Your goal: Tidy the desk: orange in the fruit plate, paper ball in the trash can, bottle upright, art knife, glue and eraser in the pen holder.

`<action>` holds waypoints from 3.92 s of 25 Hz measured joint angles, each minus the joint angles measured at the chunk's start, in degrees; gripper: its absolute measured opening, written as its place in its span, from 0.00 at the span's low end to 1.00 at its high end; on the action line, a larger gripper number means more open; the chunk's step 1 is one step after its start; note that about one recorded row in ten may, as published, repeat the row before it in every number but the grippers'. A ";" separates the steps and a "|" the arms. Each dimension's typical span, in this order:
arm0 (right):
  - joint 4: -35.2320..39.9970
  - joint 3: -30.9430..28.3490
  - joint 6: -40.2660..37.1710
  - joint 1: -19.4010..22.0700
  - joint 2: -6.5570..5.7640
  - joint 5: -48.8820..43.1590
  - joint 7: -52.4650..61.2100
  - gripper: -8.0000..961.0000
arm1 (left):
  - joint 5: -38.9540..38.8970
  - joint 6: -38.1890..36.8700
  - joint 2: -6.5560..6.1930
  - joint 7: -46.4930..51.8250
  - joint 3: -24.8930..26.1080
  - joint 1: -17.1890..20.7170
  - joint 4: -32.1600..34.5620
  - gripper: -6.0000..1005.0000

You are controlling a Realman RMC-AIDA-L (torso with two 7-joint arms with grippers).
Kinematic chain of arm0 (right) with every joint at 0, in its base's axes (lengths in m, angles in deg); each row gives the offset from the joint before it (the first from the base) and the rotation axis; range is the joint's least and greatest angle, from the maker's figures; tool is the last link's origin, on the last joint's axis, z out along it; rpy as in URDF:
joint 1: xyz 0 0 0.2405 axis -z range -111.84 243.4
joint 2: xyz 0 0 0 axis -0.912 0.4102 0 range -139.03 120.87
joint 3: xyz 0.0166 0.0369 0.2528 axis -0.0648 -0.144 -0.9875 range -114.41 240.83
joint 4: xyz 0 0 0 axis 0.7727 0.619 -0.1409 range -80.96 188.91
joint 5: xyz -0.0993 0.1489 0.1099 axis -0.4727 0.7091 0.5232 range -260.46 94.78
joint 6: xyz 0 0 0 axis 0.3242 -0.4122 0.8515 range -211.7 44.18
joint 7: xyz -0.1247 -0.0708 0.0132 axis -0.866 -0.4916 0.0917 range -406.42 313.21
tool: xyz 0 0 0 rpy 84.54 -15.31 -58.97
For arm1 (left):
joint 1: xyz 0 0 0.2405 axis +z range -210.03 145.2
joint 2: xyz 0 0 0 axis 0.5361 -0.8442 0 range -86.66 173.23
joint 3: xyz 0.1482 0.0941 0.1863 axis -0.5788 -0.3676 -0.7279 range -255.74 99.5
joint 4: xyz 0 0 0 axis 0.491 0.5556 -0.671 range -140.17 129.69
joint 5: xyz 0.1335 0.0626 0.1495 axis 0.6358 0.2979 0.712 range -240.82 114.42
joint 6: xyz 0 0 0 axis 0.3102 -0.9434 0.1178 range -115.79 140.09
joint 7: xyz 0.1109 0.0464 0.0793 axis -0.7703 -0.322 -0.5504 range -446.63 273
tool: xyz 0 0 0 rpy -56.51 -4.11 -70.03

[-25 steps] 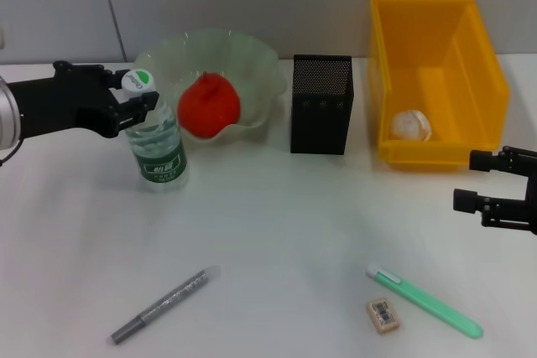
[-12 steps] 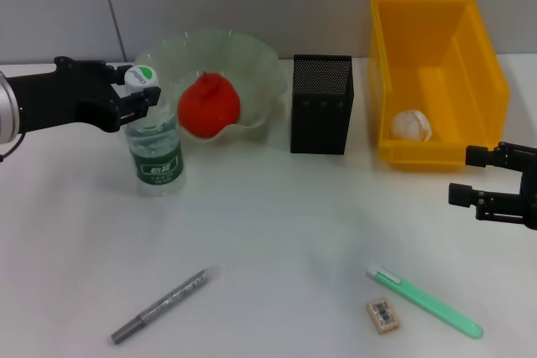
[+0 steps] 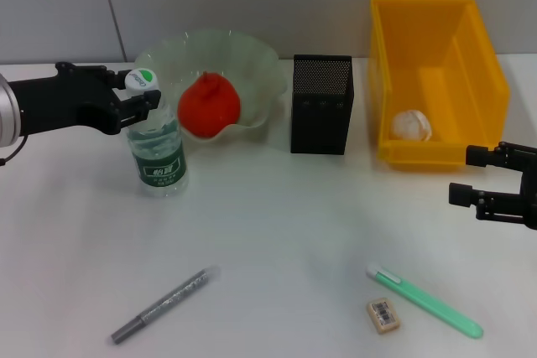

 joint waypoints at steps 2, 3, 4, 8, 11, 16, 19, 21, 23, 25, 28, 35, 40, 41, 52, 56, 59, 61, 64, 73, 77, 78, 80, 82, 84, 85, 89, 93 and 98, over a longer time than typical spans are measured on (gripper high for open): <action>0.03 0.00 0.00 0.00 0.00 0.00 0.00 0.78 | 0.06 -0.32 0.13 0.12 0.60 0.09 -0.05 0.48; 0.03 0.00 -0.01 0.00 0.00 0.00 0.00 0.78 | 0.06 -0.34 0.14 0.28 0.71 0.13 -0.06 0.48; 0.03 0.00 -0.02 0.00 0.00 0.00 0.00 0.78 | 0.06 -0.36 0.14 0.44 0.75 0.17 -0.08 0.48; 0.02 0.00 -0.02 0.00 0.00 0.00 0.00 0.77 | 0.06 -0.66 0.06 0.64 0.84 0.20 -0.29 0.53; 0.04 0.00 -0.04 0.00 0.05 0.00 0.15 0.77 | -0.30 -1.93 0.05 0.54 1.90 0.12 -0.19 0.59; 1.83 0.53 -0.59 -0.14 0.09 -0.09 2.58 0.77 | -2.49 -3.97 0.04 -0.42 4.28 0.24 0.19 0.71; 7.05 5.80 0.23 -0.56 0.13 -2.07 11.21 0.77 | -16.42 -20.70 -0.12 -11.22 20.30 2.81 -3.29 0.81; 9.08 7.95 0.54 -0.81 0.13 -3.38 14.03 0.76 | -17.32 -23.48 -0.16 -12.77 22.29 3.22 -4.45 0.81; 13.99 12.84 0.96 -1.70 0.18 -7.24 21.47 0.76 | -18.19 -28.80 -0.18 -15.95 26.01 3.98 -7.20 0.81; 18.96 17.70 1.09 -3.02 0.22 -11.77 29.20 0.76 | -18.38 -35.17 -0.20 -20.61 29.56 4.91 -10.74 0.81; 24.62 24.96 0.22 -6.44 0.02 -19.60 41.14 0.76 | -18.46 -42.67 -0.27 -27.95 33.18 6.44 -15.70 0.81; 20.98 35.78 -2.39 -18.72 0.11 -33.87 55.48 0.76 | -17.40 -46.89 -1.56 -38.43 34.21 9.98 -25.21 0.81; 14.26 44.90 1.47 -24.05 0.25 -35.67 61.69 0.75 | -16.13 -47.17 -2.72 -41.60 33.81 10.89 -30.36 0.81; 13.25 46.52 2.28 -24.55 0.31 -35.68 62.51 0.75 | -15.60 -47.17 -2.73 -41.83 33.81 10.92 -30.64 0.81; 8.90 61.79 9.93 -25.49 0.76 -35.48 70.98 0.74 | -12.31 -46.73 -2.18 -43.41 34.01 11.04 -30.95 0.81; 7.57 64.31 12.10 -25.40 0.88 -35.34 72.64 0.74 | -11.64 -46.65 -2.13 -43.44 34.13 11.06 -31.04 0.81; 6.76 66.19 13.44 -25.40 0.92 -35.27 73.83 0.74 | -11.29 -46.52 -2.07 -43.46 34.15 11.08 -31.32 0.81; 6.66 66.94 13.75 -25.41 0.94 -35.24 74.23 0.74 | -11.28 -46.47 -2.06 -43.47 34.21 11.10 -31.49 0.81; 6.49 69.71 14.69 -25.65 0.97 -35.21 75.97 0.74 | -11.28 -46.38 -2.05 -43.47 34.29 11.20 -31.56 0.81; 6.25 71.21 15.06 -25.95 0.97 -35.21 77.43 0.73 | -11.28 -46.35 -2.05 -43.47 34.31 11.59 -31.63 0.81; 6.01 72.31 15.04 -26.03 0.97 -35.21 77.60 0.73 | -11.29 -46.35 -2.05 -43.39 34.64 11.71 -31.63 0.81; 6.00 72.56 15.03 -26.06 0.97 -35.21 77.70 0.73 | -11.29 -46.35 -2.05 -43.36 34.71 11.71 -31.63 0.81; 5.98 72.65 14.98 -26.07 0.97 -35.21 77.81 0.68 | -11.29 -46.35 -2.05 -43.26 34.75 11.71 -31.63 0.81; 5.97 72.66 14.87 -26.08 0.97 -35.21 77.82 0.60 | -11.29 -46.35 -2.05 -43.21 34.75 11.71 -31.64 0.81; 5.96 72.68 14.69 -26.10 0.97 -35.21 77.83 0.52 | -11.29 -46.35 -2.07 -43.12 34.75 11.65 -31.63 0.81; 5.96 72.68 14.69 -26.10 0.97 -35.21 77.83 0.48 | -11.29 -46.35 -2.08 -43.11 34.75 11.64 -31.63 0.81; 5.96 72.69 14.61 -26.10 0.97 -35.22 77.83 0.31 | -11.29 -46.36 -2.11 -43.10 34.75 11.61 -31.63 0.81; 6.83 72.25 14.56 -25.84 0.94 -35.25 77.82 0.23 | -11.29 -46.36 -2.13 -43.14 34.74 11.66 -31.63 0.81; 12.81 69.02 12.73 -24.97 0.54 -35.50 76.95 0.19 | -11.29 -46.39 -2.15 -43.07 34.74 11.70 -31.63 0.81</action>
